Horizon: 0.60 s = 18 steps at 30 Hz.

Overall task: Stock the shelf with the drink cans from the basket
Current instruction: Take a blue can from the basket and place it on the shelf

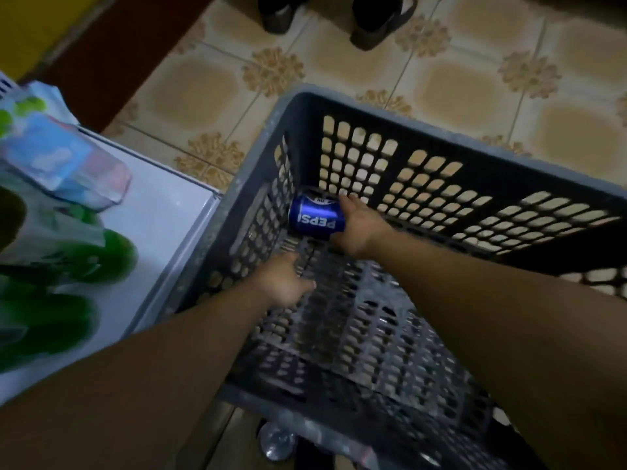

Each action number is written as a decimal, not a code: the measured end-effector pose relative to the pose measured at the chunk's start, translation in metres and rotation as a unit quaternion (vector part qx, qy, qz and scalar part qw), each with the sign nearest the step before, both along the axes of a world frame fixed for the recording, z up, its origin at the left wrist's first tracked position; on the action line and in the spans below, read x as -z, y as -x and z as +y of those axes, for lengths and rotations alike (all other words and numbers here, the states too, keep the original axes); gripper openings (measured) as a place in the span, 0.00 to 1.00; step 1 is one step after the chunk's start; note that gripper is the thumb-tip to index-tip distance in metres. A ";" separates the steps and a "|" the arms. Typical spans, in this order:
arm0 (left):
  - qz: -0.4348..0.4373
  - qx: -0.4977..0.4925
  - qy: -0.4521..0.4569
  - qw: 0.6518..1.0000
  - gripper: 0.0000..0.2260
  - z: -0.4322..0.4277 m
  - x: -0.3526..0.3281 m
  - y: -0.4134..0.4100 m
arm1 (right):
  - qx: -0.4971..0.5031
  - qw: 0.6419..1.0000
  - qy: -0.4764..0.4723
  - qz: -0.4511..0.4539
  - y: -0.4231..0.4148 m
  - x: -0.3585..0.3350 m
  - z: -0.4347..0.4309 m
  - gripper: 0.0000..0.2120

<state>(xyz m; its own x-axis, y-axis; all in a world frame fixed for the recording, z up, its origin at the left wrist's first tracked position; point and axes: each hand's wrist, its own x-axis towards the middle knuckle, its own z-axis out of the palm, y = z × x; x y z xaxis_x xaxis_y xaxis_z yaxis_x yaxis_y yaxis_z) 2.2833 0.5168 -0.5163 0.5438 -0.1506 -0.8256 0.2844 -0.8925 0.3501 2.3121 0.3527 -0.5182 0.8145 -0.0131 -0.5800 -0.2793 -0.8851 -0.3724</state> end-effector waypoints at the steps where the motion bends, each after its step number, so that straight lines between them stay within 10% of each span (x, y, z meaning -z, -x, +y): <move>1: -0.002 -0.015 0.006 1.000 0.26 0.001 0.004 -0.004 | -0.012 1.000 0.016 0.002 -0.002 0.010 0.003 0.44; 6: -0.037 -0.066 -0.001 0.997 0.27 0.003 0.016 -0.009 | 0.054 0.996 0.057 -0.050 0.005 0.042 0.010 0.42; 11: -0.028 -0.119 0.038 0.992 0.28 0.002 0.005 -0.003 | 0.201 0.972 -0.116 -0.032 0.032 0.031 0.018 0.36; 18: 0.109 -0.379 0.257 0.882 0.26 -0.008 -0.092 0.030 | 0.228 0.946 -0.165 -0.158 0.117 -0.087 0.028 0.36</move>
